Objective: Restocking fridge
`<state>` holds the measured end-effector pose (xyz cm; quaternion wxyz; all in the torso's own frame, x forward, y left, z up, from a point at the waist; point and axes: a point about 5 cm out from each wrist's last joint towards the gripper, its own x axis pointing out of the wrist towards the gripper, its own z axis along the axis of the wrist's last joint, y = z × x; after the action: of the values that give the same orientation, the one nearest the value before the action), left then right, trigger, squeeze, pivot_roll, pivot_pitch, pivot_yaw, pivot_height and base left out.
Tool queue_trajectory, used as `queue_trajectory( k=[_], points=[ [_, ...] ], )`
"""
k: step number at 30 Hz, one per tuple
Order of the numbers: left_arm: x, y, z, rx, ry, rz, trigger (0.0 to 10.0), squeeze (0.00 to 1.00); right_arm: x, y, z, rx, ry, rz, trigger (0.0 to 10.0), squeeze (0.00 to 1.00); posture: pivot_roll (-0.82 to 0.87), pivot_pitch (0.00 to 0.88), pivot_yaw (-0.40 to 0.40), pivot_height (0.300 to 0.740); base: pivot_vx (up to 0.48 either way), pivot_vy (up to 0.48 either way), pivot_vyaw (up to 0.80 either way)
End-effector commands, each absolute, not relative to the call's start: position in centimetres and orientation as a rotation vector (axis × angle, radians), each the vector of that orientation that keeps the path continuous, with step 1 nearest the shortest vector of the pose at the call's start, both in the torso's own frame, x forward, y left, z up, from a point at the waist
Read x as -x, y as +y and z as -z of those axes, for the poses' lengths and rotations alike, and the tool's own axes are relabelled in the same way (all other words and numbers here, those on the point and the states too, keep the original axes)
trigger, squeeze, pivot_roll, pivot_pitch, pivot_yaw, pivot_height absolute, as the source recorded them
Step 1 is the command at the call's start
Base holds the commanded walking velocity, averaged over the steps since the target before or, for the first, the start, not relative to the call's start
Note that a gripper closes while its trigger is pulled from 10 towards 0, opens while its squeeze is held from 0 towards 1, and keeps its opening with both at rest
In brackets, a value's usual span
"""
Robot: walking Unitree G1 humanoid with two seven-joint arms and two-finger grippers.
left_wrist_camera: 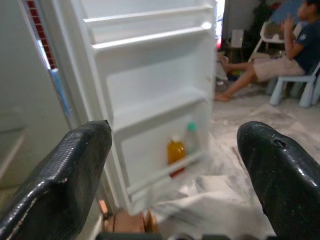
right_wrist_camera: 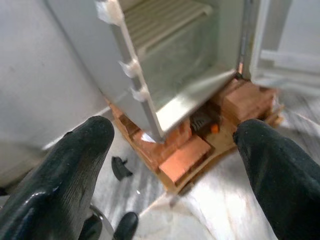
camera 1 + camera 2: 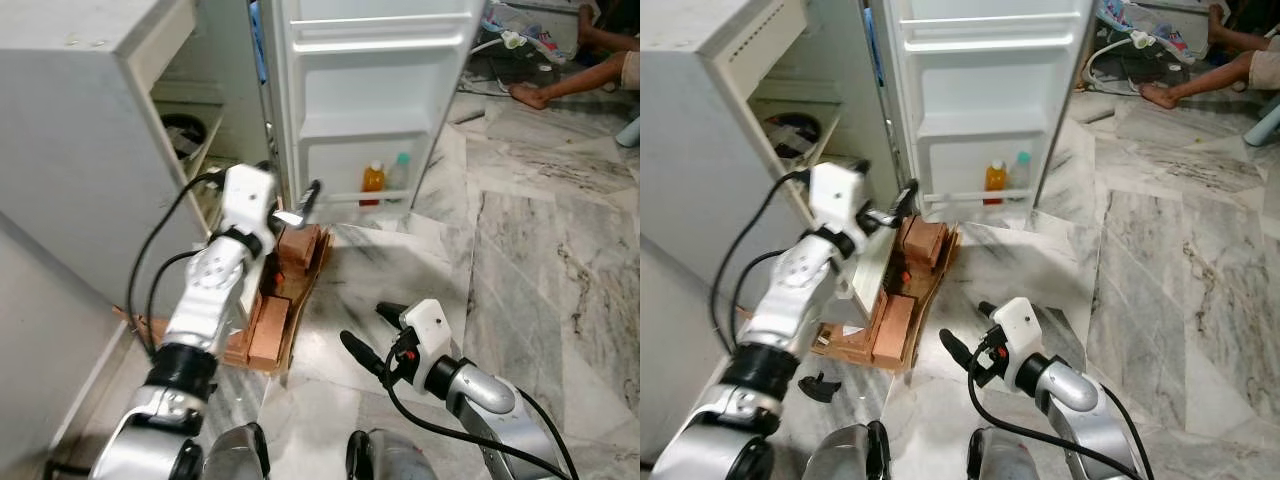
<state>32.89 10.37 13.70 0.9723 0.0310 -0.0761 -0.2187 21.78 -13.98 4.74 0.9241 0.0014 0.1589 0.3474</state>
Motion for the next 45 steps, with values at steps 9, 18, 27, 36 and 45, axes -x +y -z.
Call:
queue_trajectory(
  k=[9, 18, 27, 36, 45],
  points=[
    [-30.7, 11.6, -13.5, -0.225, -0.159, 0.461, 10.0, 0.0, -21.9, -13.9, -4.9, -0.022, 0.314, -0.712, 10.0, 0.0, 0.0, 0.132, 0.043, 0.74, 0.249, -0.37, 0.0],
    [-29.5, 13.8, -12.3, -0.231, -0.093, 0.43, 10.0, 0.0, -21.9, -13.1, -6.3, -0.04, 0.278, -0.708, 10.0, 0.0, -0.04, 0.13, 0.059, 0.74, 0.412, -0.12, 0.0],
    [-27.9, 15.0, -10.4, -0.195, -0.019, 0.385, 10.0, 0.0, -23.2, -12.3, -7.9, -0.019, 0.204, -0.653, 10.0, 0.0, -0.09, 0.094, 0.063, 0.74, 0.437, 0.0, -0.35],
    [-27.7, 14.1, -10.3, -0.172, -0.028, 0.376, 10.0, 0.0, -26.0, -13.8, -10.1, -0.052, 0.066, -0.38, 10.0, 0.0, -0.08, 0.074, 0.023, 0.74, 0.452, 0.0, -0.78],
    [-28.2, 13.9, -10.2, -0.152, -0.035, 0.366, 10.0, 0.0, -27.1, -15.2, -11.0, -0.077, -0.012, -0.13, 10.0, 0.0, -0.11, 0.062, 0.03, 0.74, 0.464, 0.0, -0.8]
  ],
)
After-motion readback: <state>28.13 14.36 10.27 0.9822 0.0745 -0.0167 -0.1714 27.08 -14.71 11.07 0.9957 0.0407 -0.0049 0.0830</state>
